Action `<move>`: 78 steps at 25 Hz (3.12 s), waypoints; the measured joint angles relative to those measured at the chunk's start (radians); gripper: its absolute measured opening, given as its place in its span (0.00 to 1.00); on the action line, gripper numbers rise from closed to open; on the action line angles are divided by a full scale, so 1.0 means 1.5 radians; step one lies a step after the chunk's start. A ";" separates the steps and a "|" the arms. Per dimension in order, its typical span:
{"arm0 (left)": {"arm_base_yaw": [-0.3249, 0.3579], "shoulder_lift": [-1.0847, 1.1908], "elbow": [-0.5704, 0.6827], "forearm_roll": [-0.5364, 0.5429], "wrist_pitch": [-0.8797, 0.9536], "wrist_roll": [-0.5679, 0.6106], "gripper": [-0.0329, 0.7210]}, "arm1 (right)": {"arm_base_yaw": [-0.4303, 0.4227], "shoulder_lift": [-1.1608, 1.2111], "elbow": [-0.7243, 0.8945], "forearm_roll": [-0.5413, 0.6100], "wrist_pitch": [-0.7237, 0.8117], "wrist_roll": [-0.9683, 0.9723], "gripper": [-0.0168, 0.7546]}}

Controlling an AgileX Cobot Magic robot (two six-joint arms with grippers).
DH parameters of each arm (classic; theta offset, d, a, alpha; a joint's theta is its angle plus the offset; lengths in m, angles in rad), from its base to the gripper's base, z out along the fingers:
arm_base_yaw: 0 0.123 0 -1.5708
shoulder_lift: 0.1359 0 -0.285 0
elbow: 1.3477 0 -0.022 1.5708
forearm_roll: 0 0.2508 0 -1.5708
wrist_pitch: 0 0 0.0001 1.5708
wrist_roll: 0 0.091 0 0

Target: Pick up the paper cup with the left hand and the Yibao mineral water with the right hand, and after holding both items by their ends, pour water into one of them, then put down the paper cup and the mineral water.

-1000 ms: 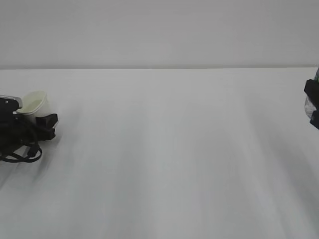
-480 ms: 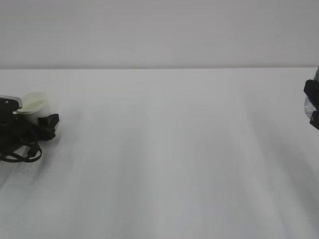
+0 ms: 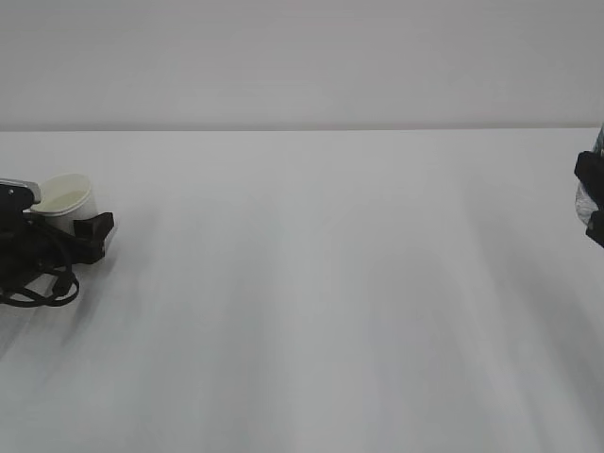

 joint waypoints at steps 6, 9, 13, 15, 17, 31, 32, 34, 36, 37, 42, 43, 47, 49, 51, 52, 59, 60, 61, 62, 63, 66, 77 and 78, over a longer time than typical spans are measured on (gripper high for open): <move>0.000 0.000 0.012 0.000 0.000 0.000 0.79 | 0.000 0.000 0.000 -0.002 0.000 0.000 0.53; 0.000 0.000 0.022 0.000 0.000 0.000 0.79 | 0.000 0.000 0.000 -0.005 0.000 -0.001 0.53; 0.000 -0.015 0.022 0.000 0.000 0.000 0.79 | 0.000 0.000 0.000 -0.006 0.000 -0.001 0.53; 0.000 -0.026 0.022 0.000 0.000 0.000 0.79 | 0.000 0.000 0.000 -0.006 0.000 -0.001 0.53; 0.000 -0.034 0.024 0.000 -0.002 0.000 0.79 | 0.000 0.000 0.000 -0.006 0.000 -0.001 0.53; 0.000 -0.070 0.074 -0.002 -0.002 0.000 0.79 | 0.000 0.000 0.000 -0.008 0.000 -0.001 0.53; 0.000 -0.071 0.075 -0.002 -0.002 0.000 0.79 | 0.000 0.000 0.000 -0.008 0.000 -0.001 0.53; 0.000 -0.071 0.079 -0.002 -0.002 0.000 0.79 | 0.000 0.000 0.000 -0.008 0.000 -0.001 0.53; 0.000 -0.071 0.086 -0.002 -0.002 0.000 0.79 | 0.000 0.000 0.000 -0.008 0.000 -0.001 0.53; 0.000 -0.071 0.089 -0.002 -0.002 0.000 0.79 | 0.000 0.000 0.000 -0.008 0.000 -0.001 0.53; 0.000 -0.084 0.109 -0.002 -0.002 0.000 0.79 | 0.000 0.000 0.000 -0.008 0.000 -0.001 0.53; 0.000 -0.086 0.114 -0.002 -0.002 0.000 0.79 | 0.000 0.000 0.000 -0.008 0.000 -0.001 0.53; 0.000 -0.093 0.127 -0.002 -0.002 0.000 0.79 | 0.000 0.000 0.000 -0.008 0.000 -0.001 0.53; 0.000 -0.099 0.133 -0.002 -0.002 0.000 0.79 | 0.000 0.000 0.000 -0.008 0.000 -0.001 0.53; 0.000 -0.106 0.139 -0.002 -0.002 0.000 0.79 | 0.000 0.000 0.000 -0.008 0.000 -0.001 0.53; 0.000 -0.109 0.142 -0.003 -0.002 0.000 0.79 | 0.000 0.000 0.000 -0.008 0.000 0.000 0.53; 0.000 -0.132 0.163 -0.009 -0.002 0.004 0.79 | 0.000 0.000 0.000 -0.012 0.000 0.006 0.53; 0.000 -0.139 0.167 -0.010 -0.002 0.004 0.79 | 0.000 0.000 0.000 -0.012 0.000 0.007 0.53; 0.000 -0.144 0.169 -0.011 -0.002 0.004 0.79 | 0.000 0.000 0.000 -0.012 0.000 0.007 0.53; 0.000 -0.149 0.172 -0.011 -0.002 0.006 0.79 | 0.000 0.000 0.000 -0.012 0.000 0.008 0.53; 0.000 -0.155 0.175 -0.012 -0.002 0.006 0.79 | 0.000 0.000 0.000 -0.012 0.000 0.008 0.53; 0.000 -0.169 0.185 -0.014 -0.003 0.006 0.79 | 0.000 0.000 0.000 -0.013 0.000 0.008 0.53; 0.000 -0.225 0.227 -0.017 -0.003 0.007 0.76 | 0.000 0.000 0.000 -0.013 0.000 0.009 0.53; 0.000 -0.232 0.227 -0.017 -0.003 0.007 0.76 | 0.000 0.000 0.000 -0.013 -0.001 0.010 0.53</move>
